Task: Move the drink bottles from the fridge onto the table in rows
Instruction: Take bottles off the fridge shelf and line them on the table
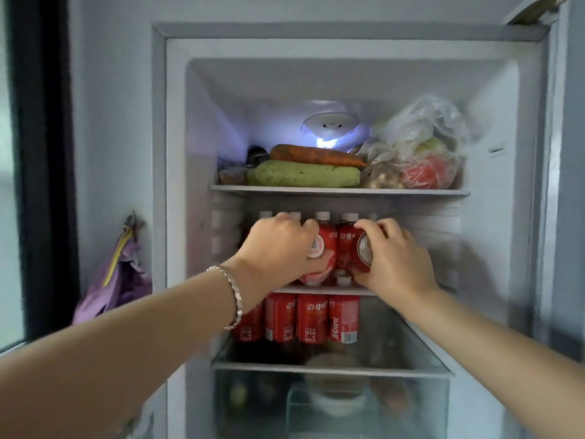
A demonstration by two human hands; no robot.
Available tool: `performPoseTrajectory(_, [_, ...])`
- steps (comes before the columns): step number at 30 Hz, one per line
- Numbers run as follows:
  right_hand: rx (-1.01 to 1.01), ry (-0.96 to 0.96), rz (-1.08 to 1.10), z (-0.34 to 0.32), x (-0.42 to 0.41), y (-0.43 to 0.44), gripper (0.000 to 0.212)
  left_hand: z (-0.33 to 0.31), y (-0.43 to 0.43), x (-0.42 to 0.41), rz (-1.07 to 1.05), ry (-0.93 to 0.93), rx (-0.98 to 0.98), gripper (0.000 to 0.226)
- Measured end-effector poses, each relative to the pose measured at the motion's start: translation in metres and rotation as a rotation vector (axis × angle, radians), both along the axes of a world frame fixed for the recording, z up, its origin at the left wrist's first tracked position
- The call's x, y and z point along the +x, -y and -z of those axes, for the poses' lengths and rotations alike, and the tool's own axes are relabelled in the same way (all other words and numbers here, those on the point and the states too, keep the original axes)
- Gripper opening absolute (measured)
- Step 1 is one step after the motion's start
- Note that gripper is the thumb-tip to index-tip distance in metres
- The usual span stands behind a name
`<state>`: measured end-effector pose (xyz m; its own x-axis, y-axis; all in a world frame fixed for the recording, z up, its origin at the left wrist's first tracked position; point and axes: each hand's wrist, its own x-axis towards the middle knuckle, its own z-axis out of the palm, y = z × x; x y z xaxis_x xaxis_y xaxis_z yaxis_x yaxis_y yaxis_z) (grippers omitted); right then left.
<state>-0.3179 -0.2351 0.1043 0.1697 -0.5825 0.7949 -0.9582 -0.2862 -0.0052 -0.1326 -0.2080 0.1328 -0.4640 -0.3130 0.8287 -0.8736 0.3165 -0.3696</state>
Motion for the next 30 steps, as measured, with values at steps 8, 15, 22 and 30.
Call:
performPoseTrajectory(8, [0.322,-0.191,-0.292,0.029,0.055,-0.102,0.064,0.054,-0.146,0.031,-0.413,-0.321,0.329,0.037])
performPoseTrajectory(15, [0.583,-0.387,-0.629,0.094,0.125,-0.213,0.05,0.128,-0.317,0.068,-0.83,-0.428,0.545,0.038])
performPoseTrajectory(22, [0.569,-0.733,-0.94,0.162,0.21,-0.379,0.061,0.196,-0.541,0.085,-1.202,-0.565,0.642,0.043])
performPoseTrajectory(30, [0.488,-0.916,-1.424,0.217,0.278,-0.653,0.064,0.249,-0.831,0.058,-1.666,-0.485,0.861,0.049])
